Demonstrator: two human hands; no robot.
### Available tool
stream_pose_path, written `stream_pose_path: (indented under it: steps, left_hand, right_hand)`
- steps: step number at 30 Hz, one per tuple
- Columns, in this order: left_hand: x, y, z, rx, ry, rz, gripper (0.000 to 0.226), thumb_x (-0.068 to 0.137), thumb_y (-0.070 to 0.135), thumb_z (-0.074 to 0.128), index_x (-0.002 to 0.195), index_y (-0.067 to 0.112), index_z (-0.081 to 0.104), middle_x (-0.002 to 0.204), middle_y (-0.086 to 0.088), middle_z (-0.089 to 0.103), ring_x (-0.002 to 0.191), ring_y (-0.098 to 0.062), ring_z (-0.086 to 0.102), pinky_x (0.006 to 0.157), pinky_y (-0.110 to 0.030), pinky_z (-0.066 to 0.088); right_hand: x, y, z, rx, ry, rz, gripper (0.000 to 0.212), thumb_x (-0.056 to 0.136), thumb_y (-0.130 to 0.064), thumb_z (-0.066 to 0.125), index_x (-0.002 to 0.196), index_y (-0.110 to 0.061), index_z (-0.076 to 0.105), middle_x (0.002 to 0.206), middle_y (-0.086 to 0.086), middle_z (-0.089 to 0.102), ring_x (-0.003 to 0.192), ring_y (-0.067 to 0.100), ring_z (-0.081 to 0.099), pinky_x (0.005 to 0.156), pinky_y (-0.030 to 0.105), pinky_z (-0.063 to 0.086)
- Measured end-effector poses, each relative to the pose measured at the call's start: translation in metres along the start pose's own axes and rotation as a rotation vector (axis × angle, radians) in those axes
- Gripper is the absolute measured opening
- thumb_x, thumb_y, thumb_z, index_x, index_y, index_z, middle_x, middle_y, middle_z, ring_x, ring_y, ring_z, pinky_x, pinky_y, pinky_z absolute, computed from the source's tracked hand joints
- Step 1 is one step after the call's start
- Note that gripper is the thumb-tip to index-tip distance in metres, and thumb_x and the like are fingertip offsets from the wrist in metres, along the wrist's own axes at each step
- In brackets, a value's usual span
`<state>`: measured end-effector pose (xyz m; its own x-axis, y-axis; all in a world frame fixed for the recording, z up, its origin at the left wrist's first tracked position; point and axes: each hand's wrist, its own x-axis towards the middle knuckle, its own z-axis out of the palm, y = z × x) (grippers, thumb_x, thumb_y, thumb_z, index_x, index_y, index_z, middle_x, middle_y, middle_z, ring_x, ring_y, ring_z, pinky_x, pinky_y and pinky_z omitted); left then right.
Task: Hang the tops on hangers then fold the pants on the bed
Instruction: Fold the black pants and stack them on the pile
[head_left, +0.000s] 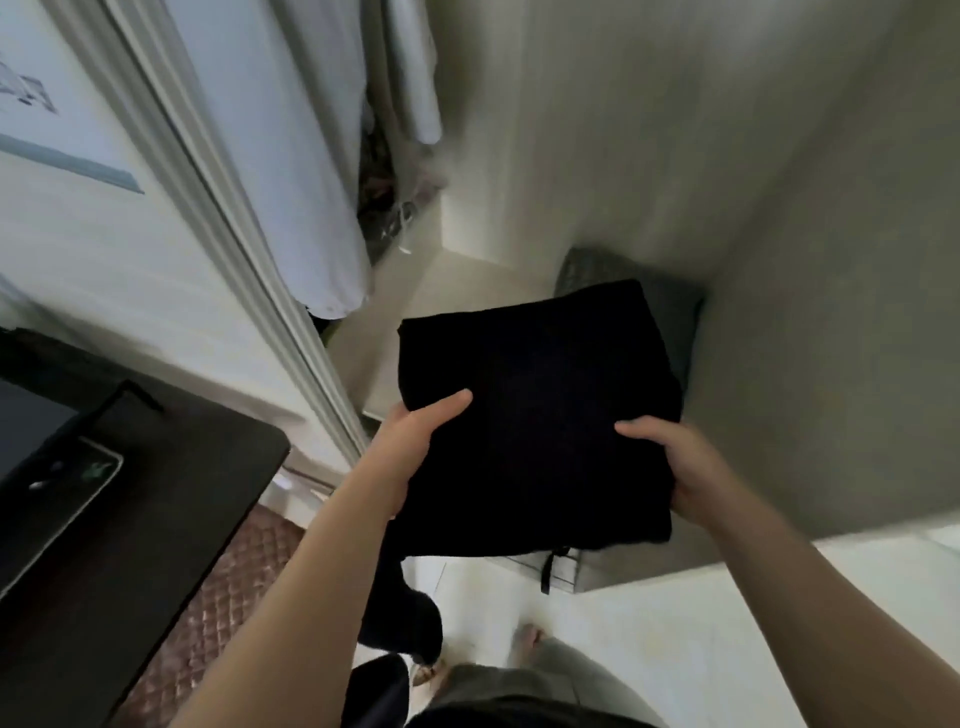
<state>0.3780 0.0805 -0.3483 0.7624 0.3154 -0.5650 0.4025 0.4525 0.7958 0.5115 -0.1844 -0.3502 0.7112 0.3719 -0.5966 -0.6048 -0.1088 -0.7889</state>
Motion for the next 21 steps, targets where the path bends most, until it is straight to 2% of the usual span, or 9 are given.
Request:
stream_pose_path:
  steps: [2,4,7,9,12,15,18,21]
  left_hand:
    - [0.026,0.008,0.012,-0.053,-0.09,-0.15,0.057,0.071,0.051,0.087,0.114,0.016,0.077,0.111,-0.01,0.077,0.099,-0.031,0.075,0.071,-0.038,0.062]
    - [0.053,0.013,0.026,-0.101,-0.154,-0.225,0.05,0.073,0.056,0.083,0.104,0.016,0.081,0.112,-0.013,0.076,0.099,-0.033,0.075,0.071,-0.04,0.062]
    - [0.087,0.015,0.044,-0.155,-0.189,-0.27,0.055,0.076,0.059,0.078,0.107,0.014,0.08,0.11,-0.014,0.076,0.094,-0.033,0.075,0.07,-0.039,0.061]
    - [0.107,0.019,0.053,-0.179,-0.206,-0.282,0.054,0.079,0.057,0.076,0.109,0.013,0.08,0.099,-0.012,0.077,0.084,-0.03,0.076,0.066,-0.036,0.06]
    - [0.139,0.024,0.062,-0.169,-0.2,-0.267,0.047,0.084,0.052,0.072,0.108,0.013,0.08,0.09,-0.009,0.076,0.075,-0.027,0.075,0.061,-0.032,0.059]
    - [0.168,0.032,0.072,-0.109,-0.177,-0.293,0.049,0.086,0.051,0.07,0.116,0.012,0.077,0.098,-0.011,0.076,0.081,-0.027,0.076,0.064,-0.031,0.06]
    - [0.202,0.043,0.078,-0.046,-0.149,-0.27,0.05,0.089,0.049,0.069,0.123,0.013,0.073,0.109,-0.012,0.076,0.09,-0.028,0.076,0.067,-0.03,0.06]
    - [0.242,0.05,0.09,0.004,-0.15,-0.2,0.053,0.088,0.048,0.071,0.129,0.016,0.068,0.12,-0.012,0.073,0.105,-0.03,0.073,0.072,-0.031,0.061]
  right_hand:
    - [0.011,-0.004,-0.011,0.019,0.048,0.01,0.056,0.06,-0.02,0.081,0.114,-0.01,0.069,0.102,0.009,0.078,0.089,0.026,0.076,0.061,0.029,0.06]
    - [0.025,-0.011,-0.021,0.022,0.078,0.008,0.055,0.06,-0.023,0.079,0.113,-0.012,0.068,0.099,0.007,0.078,0.087,0.024,0.076,0.061,0.029,0.06]
    - [0.053,-0.018,-0.032,0.026,0.162,0.018,0.06,0.058,-0.024,0.079,0.115,-0.011,0.066,0.103,0.012,0.077,0.089,0.029,0.076,0.065,0.034,0.059]
    - [0.075,-0.016,-0.034,0.064,0.23,0.047,0.061,0.06,-0.022,0.077,0.118,-0.006,0.064,0.106,0.018,0.074,0.094,0.036,0.073,0.072,0.037,0.056]
    - [0.108,-0.008,-0.027,0.15,0.356,0.062,0.032,0.075,-0.01,0.069,0.107,-0.008,0.066,0.087,0.013,0.07,0.077,0.031,0.069,0.067,0.035,0.052]
    - [0.135,-0.01,-0.016,0.24,0.489,0.024,0.016,0.071,-0.003,0.064,0.083,-0.014,0.064,0.081,0.013,0.065,0.069,0.027,0.065,0.067,0.037,0.048]
    - [0.156,-0.023,-0.013,0.31,0.513,-0.016,0.025,0.069,-0.004,0.063,0.086,-0.021,0.069,0.076,0.006,0.071,0.066,0.022,0.069,0.066,0.034,0.052]
    - [0.177,-0.038,-0.021,0.338,0.533,-0.054,0.035,0.069,-0.004,0.063,0.089,-0.031,0.072,0.077,-0.001,0.076,0.071,0.018,0.072,0.069,0.035,0.058]
